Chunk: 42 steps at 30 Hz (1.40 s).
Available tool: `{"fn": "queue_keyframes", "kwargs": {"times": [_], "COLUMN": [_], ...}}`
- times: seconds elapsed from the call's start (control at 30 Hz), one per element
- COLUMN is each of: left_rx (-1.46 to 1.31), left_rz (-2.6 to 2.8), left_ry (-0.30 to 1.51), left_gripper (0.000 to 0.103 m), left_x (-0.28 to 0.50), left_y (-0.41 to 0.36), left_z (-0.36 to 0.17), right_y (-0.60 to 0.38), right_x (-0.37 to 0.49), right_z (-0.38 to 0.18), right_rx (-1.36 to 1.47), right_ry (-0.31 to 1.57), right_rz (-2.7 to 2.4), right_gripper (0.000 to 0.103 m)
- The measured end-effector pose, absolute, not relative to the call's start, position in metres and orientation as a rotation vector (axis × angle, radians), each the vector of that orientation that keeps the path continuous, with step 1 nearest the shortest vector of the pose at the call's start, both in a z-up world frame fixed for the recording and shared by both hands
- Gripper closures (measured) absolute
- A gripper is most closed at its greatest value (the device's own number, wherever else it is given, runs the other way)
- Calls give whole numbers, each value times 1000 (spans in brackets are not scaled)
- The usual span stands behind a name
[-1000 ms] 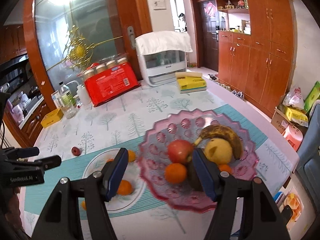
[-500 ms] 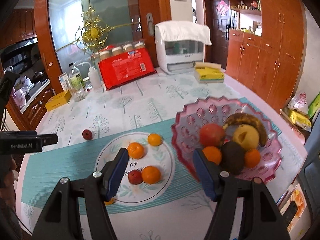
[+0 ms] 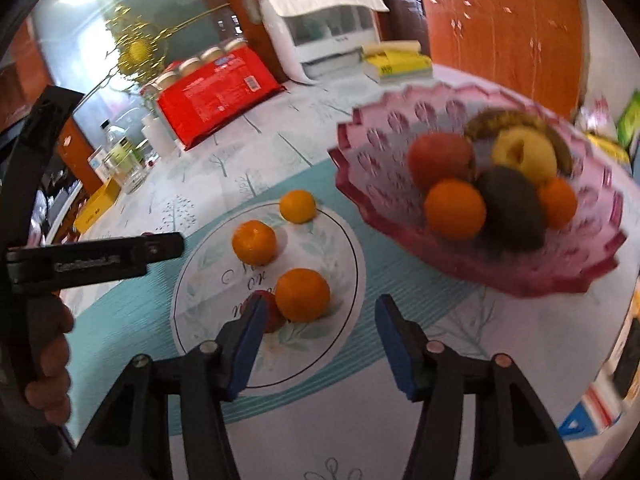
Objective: Organize fruits
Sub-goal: 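Grasp a mandarin with the left tool while the right tool grasps another mandarin, then carry both held mandarins over the pink bowl with both tools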
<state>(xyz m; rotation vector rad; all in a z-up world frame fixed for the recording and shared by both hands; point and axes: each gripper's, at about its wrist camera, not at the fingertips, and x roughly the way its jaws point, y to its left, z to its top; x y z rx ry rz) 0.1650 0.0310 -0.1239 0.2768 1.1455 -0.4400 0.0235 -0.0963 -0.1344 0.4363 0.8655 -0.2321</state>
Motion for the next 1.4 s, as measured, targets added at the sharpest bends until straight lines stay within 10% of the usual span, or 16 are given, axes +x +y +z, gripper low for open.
{"fn": "queue_keyframes", "kwargs": {"times": [0.73,1.4], "left_rx": [199,264], "left_rz": [-461,-468], "left_ry": [1239,1257], "left_gripper": [20,65], "left_x": [178,178], "left_y": [15,-35], "left_z": [-149,-170], "right_y": [-104,-112], "right_x": [59,32], "right_z": [-164,-132], "right_rx": [536,333], "right_ry": [937,871], "right_rz": [-114,-68], "right_gripper": [65,65]}}
